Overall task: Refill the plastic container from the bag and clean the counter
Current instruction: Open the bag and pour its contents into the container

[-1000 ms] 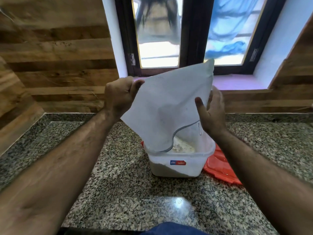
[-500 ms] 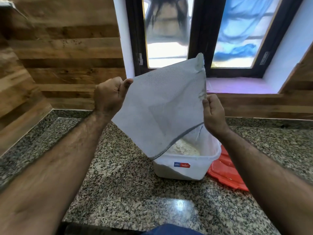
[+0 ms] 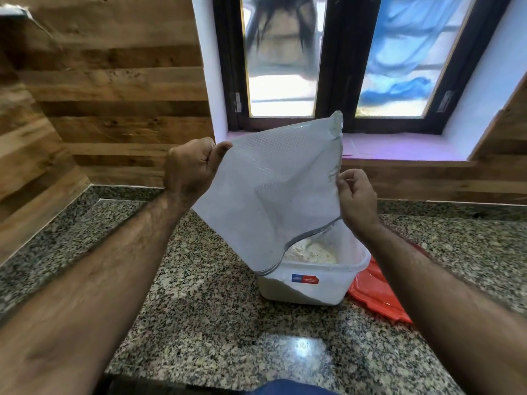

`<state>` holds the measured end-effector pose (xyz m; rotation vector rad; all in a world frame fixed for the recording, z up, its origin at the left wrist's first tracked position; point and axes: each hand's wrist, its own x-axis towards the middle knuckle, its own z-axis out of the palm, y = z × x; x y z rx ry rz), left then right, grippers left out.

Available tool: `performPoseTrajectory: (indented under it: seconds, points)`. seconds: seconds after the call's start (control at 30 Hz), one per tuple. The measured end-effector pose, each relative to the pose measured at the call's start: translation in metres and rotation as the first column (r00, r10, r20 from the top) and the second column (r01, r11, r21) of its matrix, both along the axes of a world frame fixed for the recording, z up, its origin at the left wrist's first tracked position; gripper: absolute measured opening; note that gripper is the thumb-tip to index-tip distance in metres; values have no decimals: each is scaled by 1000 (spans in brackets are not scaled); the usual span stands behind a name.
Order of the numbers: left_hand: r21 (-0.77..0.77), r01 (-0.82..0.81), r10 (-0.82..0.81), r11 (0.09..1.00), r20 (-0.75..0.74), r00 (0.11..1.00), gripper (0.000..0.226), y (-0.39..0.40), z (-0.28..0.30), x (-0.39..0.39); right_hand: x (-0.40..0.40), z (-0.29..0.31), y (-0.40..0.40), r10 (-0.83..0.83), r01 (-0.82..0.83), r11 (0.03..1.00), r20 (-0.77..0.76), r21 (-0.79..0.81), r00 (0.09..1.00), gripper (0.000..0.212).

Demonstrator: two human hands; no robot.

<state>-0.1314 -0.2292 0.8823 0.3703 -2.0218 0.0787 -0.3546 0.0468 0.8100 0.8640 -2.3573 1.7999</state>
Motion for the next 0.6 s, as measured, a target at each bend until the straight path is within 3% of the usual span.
performPoseTrajectory:
  seconds: [0.27,0.47,0.6]
  points:
    - [5,42,-41,999,-23,999,60,5,7,0,-2,-5,1,19,-19,1000,73,-11,997,10]
    - [134,92,-77,987,-112,991,60,11,10,0,8,-1,-8,119,-59,985,393,-163,912,28]
    - [350,182,-100,919,-240,966,56,14,12,2,21,-1,-21,87,100,966,664,-238,742,45]
